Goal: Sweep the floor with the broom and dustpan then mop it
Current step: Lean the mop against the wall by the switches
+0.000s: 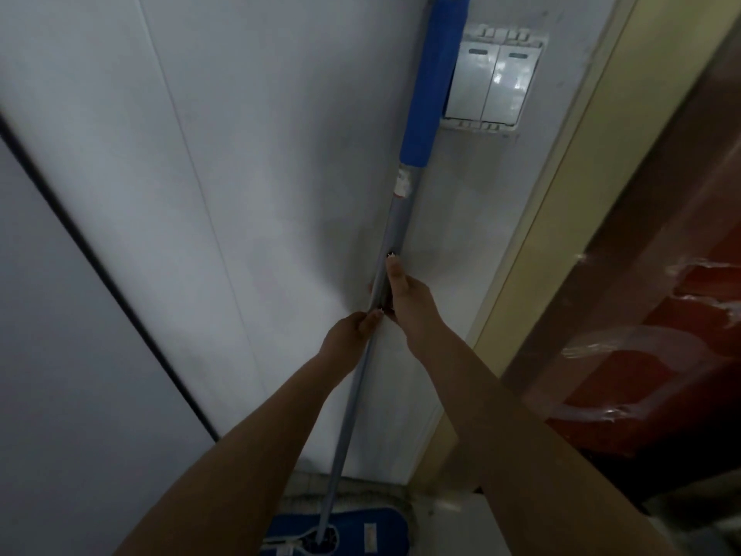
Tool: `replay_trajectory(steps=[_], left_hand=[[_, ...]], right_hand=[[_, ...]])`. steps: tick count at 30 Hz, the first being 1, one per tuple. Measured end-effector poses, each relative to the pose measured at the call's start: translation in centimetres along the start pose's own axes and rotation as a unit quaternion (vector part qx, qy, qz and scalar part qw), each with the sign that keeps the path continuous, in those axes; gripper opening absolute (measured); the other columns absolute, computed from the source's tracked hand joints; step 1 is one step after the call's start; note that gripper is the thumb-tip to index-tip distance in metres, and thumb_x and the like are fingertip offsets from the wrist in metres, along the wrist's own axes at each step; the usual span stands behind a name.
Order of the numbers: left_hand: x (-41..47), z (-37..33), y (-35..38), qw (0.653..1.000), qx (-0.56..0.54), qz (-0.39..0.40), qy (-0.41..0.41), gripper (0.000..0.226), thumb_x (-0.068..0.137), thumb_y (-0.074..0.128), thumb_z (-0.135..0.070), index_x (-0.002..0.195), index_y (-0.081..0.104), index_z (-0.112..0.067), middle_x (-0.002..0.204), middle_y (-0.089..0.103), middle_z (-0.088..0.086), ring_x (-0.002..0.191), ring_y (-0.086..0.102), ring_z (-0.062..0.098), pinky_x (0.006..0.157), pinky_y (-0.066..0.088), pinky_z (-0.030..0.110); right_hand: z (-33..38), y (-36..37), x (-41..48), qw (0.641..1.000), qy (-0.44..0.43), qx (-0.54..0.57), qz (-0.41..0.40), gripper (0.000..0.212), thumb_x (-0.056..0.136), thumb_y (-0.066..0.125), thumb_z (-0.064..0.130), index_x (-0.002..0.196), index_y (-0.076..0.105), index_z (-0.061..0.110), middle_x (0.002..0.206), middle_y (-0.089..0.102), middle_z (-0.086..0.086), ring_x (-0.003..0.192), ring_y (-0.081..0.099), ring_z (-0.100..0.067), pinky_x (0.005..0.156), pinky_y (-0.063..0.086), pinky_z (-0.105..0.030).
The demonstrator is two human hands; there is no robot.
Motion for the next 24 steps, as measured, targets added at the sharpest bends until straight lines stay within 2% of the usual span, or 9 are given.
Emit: replay_trajectory(steps=[3, 6, 8, 9, 14, 17, 20, 22, 24], left_hand=[[-1.2, 0.5, -0.6, 0.996, -0.085, -0.019, -0.037, 0.044, 0.092, 0.037, -0.054, 0.09, 0.06, -0.016, 0.099, 0.063, 0.01, 0.096, 0.057, 0.025, 0.094, 0.044, 0.043], [-2.3, 0.7, -1.6, 0.993, -0.107, -0.026, -0.045, 0.043, 0.091, 0.042, -0.051, 0.101, 0.061, -0.014, 0.115, 0.062, 0.011, 0.109, 0.056, 0.026, 0.101, 0.041, 0.047], [-2.9, 0.4, -2.1, 0.995, -0.09, -0.026, -0.029, 0.05, 0.091, 0.043, -0.051, 0.114, 0.059, -0.01, 0.12, 0.061, 0.01, 0.112, 0.055, 0.025, 0.102, 0.041, 0.047], [-3.1, 0.2, -2.4, 0.996, -0.084, -0.027, -0.023, 0.052, 0.091, 0.042, -0.051, 0.118, 0.057, -0.009, 0.121, 0.06, 0.01, 0.112, 0.054, 0.025, 0.102, 0.041, 0.046], [-3.5, -0.7, -2.8, 0.996, -0.088, -0.033, 0.002, 0.046, 0.094, 0.043, -0.044, 0.123, 0.055, -0.01, 0.124, 0.059, 0.009, 0.114, 0.054, 0.024, 0.104, 0.041, 0.045], [-2.9, -1.9, -2.8, 0.997, -0.064, -0.038, 0.03, 0.036, 0.096, 0.045, -0.034, 0.124, 0.057, -0.015, 0.122, 0.061, 0.007, 0.11, 0.055, 0.023, 0.101, 0.043, 0.04], [-2.1, -2.6, -3.1, 0.996, -0.053, -0.062, 0.034, 0.034, 0.095, 0.049, -0.031, 0.124, 0.058, -0.016, 0.118, 0.063, 0.007, 0.107, 0.057, 0.026, 0.093, 0.044, 0.034], [-1.5, -2.7, -3.2, 0.996, -0.044, -0.069, 0.029, 0.032, 0.094, 0.051, -0.031, 0.12, 0.06, -0.014, 0.112, 0.065, 0.009, 0.103, 0.059, 0.027, 0.09, 0.045, 0.035], [-1.1, -2.8, -3.2, 0.997, -0.025, -0.067, 0.026, 0.029, 0.093, 0.052, -0.031, 0.113, 0.063, -0.013, 0.106, 0.067, 0.01, 0.097, 0.06, 0.027, 0.09, 0.047, 0.038]], right_hand=[[0.4, -0.4, -0.9, 0.999, -0.008, -0.044, -0.014, 0.07, 0.092, 0.035, 0.06, 0.102, 0.062, -0.004, 0.1, 0.065, -0.024, 0.1, 0.062, -0.038, 0.093, 0.049, -0.051], [0.3, -1.0, -1.4, 0.997, -0.016, -0.068, -0.017, 0.065, 0.093, 0.033, 0.06, 0.086, 0.059, 0.001, 0.083, 0.059, -0.018, 0.08, 0.06, -0.031, 0.088, 0.052, -0.047], [0.2, -1.5, -1.5, 0.996, -0.017, -0.083, -0.025, 0.058, 0.094, 0.033, 0.059, 0.074, 0.053, 0.008, 0.071, 0.053, -0.009, 0.068, 0.053, -0.021, 0.071, 0.049, -0.038], [0.3, -1.6, -1.6, 0.995, -0.017, -0.093, -0.028, 0.057, 0.095, 0.032, 0.058, 0.074, 0.053, 0.009, 0.071, 0.053, -0.007, 0.067, 0.052, -0.019, 0.069, 0.048, -0.036], [0.5, -1.4, -1.4, 0.995, -0.002, -0.097, -0.002, 0.059, 0.093, 0.035, 0.059, 0.085, 0.06, 0.006, 0.084, 0.056, -0.011, 0.083, 0.057, -0.027, 0.093, 0.05, -0.046], [0.8, 0.1, -0.8, 0.996, 0.009, -0.082, 0.031, 0.049, 0.091, 0.043, 0.059, 0.078, 0.058, 0.014, 0.084, 0.058, -0.009, 0.087, 0.059, -0.029, 0.095, 0.05, -0.044], [0.9, 0.9, 0.0, 0.996, 0.006, -0.082, 0.037, 0.055, 0.089, 0.048, 0.058, 0.081, 0.059, 0.004, 0.075, 0.055, -0.008, 0.08, 0.055, -0.025, 0.085, 0.05, -0.039], [0.9, 0.8, 0.2, 0.996, 0.006, -0.087, 0.036, 0.069, 0.089, 0.05, 0.057, 0.092, 0.062, -0.01, 0.077, 0.057, -0.014, 0.077, 0.055, -0.026, 0.088, 0.051, -0.044], [0.9, 0.4, 0.1, 0.995, 0.004, -0.096, 0.032, 0.074, 0.088, 0.05, 0.057, 0.102, 0.061, -0.015, 0.081, 0.061, -0.022, 0.076, 0.057, -0.027, 0.091, 0.05, -0.052]])
Point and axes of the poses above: each hand's wrist, its own x-axis towards the middle knuckle, its own y-axis out of the palm, z = x × y, the point moved 7 cm from there along x, towards the middle knuckle
